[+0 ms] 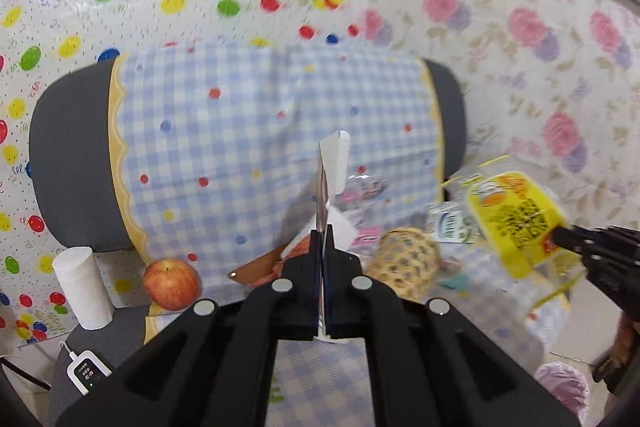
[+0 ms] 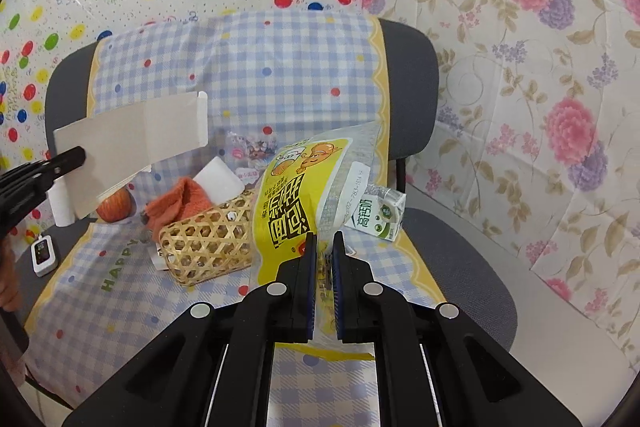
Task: Collect trash
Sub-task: 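Carry the yellow snack bag with the right gripper over the pink trash bin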
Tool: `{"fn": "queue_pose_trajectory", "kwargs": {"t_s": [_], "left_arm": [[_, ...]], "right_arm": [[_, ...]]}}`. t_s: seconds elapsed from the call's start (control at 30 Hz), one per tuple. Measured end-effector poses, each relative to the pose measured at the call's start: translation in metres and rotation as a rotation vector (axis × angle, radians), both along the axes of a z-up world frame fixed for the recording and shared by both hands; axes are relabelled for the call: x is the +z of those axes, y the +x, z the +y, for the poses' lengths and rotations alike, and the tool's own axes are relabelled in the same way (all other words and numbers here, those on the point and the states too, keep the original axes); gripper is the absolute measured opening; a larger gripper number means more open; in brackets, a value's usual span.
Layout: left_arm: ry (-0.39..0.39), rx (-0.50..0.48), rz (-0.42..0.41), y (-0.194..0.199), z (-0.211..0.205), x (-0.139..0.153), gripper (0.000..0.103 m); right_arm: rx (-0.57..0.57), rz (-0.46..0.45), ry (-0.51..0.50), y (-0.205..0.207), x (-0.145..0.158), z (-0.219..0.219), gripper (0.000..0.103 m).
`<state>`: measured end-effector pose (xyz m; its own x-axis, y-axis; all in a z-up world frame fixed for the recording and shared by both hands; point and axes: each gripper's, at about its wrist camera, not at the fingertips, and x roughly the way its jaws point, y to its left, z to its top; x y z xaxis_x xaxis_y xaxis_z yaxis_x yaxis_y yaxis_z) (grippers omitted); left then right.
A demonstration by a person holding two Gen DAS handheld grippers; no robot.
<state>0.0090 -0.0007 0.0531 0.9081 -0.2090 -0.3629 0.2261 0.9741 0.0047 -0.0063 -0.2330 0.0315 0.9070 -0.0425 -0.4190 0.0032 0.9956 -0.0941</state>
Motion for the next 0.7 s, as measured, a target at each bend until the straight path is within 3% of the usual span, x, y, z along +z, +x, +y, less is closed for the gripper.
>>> {"fn": "queue_pose_trajectory", "kwargs": {"t_s": [0.33, 0.7], "left_arm": [[-0.033, -0.136, -0.049, -0.08, -0.034, 0.008, 0.0], [-0.038, -0.319, -0.01, -0.128, -0.091, -0.026, 0.0]], "right_arm": [[-0.08, 0.007, -0.028, -0.067, -0.001, -0.023, 0.008], [-0.187, 0.061, -0.075, -0.14, -0.02, -0.049, 0.009]]}}
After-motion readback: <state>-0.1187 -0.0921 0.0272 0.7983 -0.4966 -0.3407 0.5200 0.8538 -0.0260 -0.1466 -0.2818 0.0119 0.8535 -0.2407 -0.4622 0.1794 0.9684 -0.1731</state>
